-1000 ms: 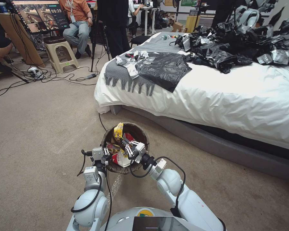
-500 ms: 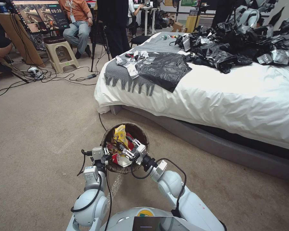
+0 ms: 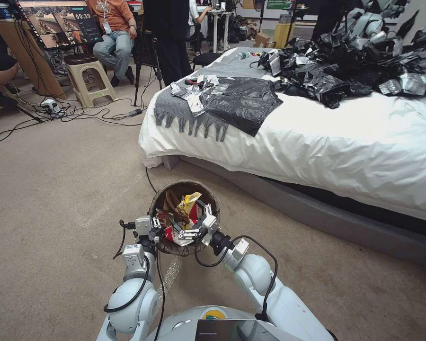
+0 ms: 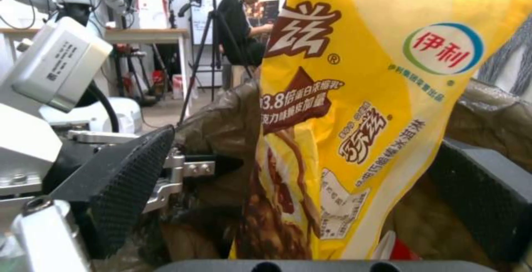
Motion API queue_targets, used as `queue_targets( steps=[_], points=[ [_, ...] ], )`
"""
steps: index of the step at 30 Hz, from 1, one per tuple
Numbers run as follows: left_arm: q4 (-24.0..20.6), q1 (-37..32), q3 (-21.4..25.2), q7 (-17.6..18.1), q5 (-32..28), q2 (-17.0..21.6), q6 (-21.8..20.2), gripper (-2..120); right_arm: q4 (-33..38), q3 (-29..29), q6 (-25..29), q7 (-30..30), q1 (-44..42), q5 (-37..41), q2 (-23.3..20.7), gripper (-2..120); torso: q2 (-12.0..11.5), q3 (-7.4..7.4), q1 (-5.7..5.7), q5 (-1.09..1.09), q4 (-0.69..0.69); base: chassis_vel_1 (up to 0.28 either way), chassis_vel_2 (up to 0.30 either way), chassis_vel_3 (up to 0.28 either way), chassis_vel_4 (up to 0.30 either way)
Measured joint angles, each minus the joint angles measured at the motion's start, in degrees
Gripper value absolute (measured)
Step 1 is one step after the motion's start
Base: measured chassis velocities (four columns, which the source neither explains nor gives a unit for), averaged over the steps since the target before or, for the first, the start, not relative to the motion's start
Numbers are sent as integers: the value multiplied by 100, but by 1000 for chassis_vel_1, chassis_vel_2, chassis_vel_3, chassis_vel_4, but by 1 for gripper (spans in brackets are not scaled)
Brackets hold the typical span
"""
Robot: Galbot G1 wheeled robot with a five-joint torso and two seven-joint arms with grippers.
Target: Pick up the trash bin, then pick up the garbage from the floor and place it into the trash bin.
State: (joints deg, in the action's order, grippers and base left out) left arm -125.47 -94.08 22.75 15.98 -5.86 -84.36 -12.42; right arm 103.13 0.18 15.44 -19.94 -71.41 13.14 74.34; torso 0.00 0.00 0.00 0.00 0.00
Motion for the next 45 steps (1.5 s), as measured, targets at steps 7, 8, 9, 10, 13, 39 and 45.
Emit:
queue_targets(
  steps=[7, 8, 9, 10, 13, 39, 45],
  points=[
    [-2, 9, -3, 0, -3, 3, -13, 2, 99, 67, -3, -3, -34, 10, -21, 100, 0, 0, 0, 0, 0, 0, 0, 0, 0],
    [-4, 9, -3, 0, -3, 4, -14, 2, 114, 87, -9, 0, -26, 22, -21, 100, 0, 0, 0, 0, 0, 0, 0, 0, 0],
    [-5, 10, -2, 1, -4, 4, -14, 2, 134, 107, -14, 2, -14, 26, -20, 100, 0, 0, 0, 0, 0, 0, 0, 0, 0],
    [-5, 10, -2, 1, -4, 4, -14, 2, 134, 107, -14, 2, -14, 26, -20, 100, 0, 0, 0, 0, 0, 0, 0, 0, 0],
    [-5, 12, 3, 1, -5, 5, -16, 2, 193, 147, -28, 11, 0, 19, -10, 100, 0, 0, 0, 0, 0, 0, 0, 0, 0],
    [-119, -19, -6, 163, -361, 13, -326, 2, 941, 690, 118, 315, -39, -688, 85, 100, 0, 0, 0, 0, 0, 0, 0, 0, 0],
    [-178, -12, -30, 258, -625, 15, -539, 2, 1267, 861, 152, 324, -192, -656, 87, 100, 0, 0, 0, 0, 0, 0, 0, 0, 0]
  ],
)
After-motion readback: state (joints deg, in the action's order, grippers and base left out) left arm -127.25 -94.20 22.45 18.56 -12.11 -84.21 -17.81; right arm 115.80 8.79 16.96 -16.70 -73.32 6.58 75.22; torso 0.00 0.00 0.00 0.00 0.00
